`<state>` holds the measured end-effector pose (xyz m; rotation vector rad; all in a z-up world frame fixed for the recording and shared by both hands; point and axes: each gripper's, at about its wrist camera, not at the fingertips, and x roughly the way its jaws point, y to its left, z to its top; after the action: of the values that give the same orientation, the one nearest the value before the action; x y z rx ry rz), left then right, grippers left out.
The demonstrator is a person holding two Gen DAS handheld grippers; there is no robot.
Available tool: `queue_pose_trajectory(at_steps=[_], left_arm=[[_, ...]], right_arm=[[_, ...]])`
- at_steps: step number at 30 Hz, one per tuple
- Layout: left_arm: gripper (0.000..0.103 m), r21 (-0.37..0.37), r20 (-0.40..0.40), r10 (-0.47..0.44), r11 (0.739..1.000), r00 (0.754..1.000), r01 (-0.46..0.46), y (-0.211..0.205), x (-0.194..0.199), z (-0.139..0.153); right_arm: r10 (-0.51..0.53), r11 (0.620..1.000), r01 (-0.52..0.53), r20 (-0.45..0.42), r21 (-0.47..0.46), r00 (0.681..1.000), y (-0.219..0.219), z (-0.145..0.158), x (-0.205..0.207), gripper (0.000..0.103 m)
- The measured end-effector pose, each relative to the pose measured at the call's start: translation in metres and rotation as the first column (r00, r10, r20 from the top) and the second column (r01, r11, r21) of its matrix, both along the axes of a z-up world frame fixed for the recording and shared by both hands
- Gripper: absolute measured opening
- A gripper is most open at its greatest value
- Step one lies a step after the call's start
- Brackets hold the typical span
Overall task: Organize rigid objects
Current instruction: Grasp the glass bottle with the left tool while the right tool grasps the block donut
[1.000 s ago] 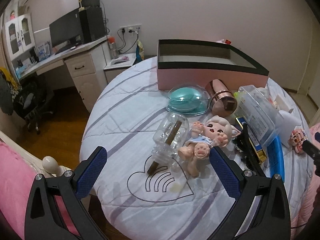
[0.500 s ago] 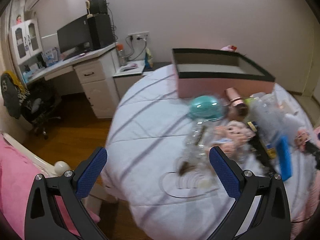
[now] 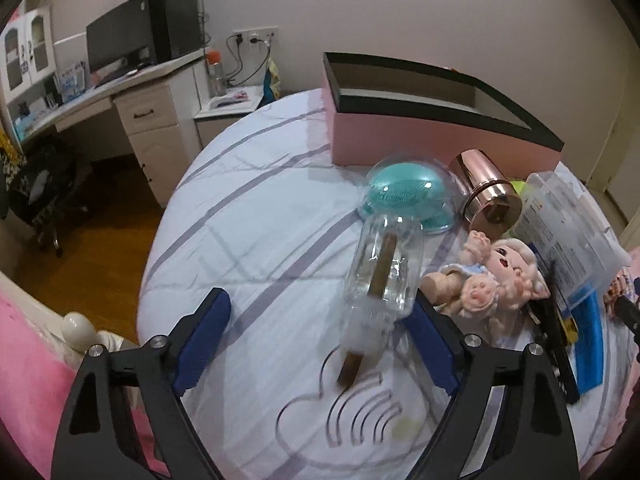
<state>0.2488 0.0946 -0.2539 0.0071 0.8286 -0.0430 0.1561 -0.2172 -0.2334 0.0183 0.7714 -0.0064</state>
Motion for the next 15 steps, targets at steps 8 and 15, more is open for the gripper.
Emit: queue_pose_trajectory(at_steps=[8,15], left_arm=[[0.031,0.052,0.037,-0.05,0.997,0.998,0.048,-0.016,0.004,0.001],[0.031,0.007,0.054,-0.05,0.999,0.997,0.05,-0.012,-0.012,0.012]], right_arm=[[0.033,0.999,-0.033,-0.008,0.008,0.999,0.002,-0.005,0.004,0.103],[0.066,0.997,-0.066,0.004,0.029,0.998,0.002,-0.009,0.008,0.088]])
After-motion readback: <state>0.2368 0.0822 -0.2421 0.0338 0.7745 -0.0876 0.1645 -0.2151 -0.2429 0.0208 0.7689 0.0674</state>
